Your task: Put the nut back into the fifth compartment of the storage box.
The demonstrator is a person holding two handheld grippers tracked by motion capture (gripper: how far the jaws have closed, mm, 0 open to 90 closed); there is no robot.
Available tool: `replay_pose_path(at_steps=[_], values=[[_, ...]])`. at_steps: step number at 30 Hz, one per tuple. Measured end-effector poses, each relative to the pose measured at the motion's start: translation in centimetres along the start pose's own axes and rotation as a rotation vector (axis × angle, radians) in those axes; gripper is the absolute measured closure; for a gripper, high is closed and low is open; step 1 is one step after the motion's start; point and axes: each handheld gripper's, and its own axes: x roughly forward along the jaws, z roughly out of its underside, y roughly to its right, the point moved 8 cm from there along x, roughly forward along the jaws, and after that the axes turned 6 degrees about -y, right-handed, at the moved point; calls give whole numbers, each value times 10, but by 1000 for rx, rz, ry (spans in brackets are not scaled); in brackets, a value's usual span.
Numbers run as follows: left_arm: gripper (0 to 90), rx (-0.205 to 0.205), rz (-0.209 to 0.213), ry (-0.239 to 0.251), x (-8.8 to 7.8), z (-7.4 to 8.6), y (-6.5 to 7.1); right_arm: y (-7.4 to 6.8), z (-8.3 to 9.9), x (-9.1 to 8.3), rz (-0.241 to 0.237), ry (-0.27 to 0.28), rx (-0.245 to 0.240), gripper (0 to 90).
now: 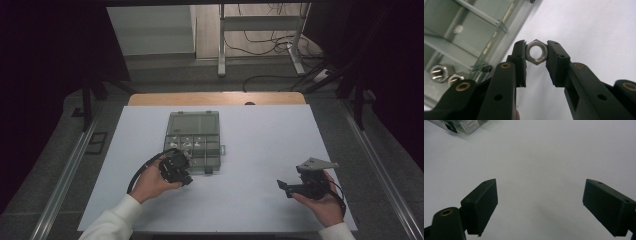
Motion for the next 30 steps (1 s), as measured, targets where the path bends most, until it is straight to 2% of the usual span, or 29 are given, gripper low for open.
replay_pose_path(at_steps=[30], values=[[696, -55, -35, 54, -32, 11, -25, 0, 0, 1, 2, -3, 1, 130]])
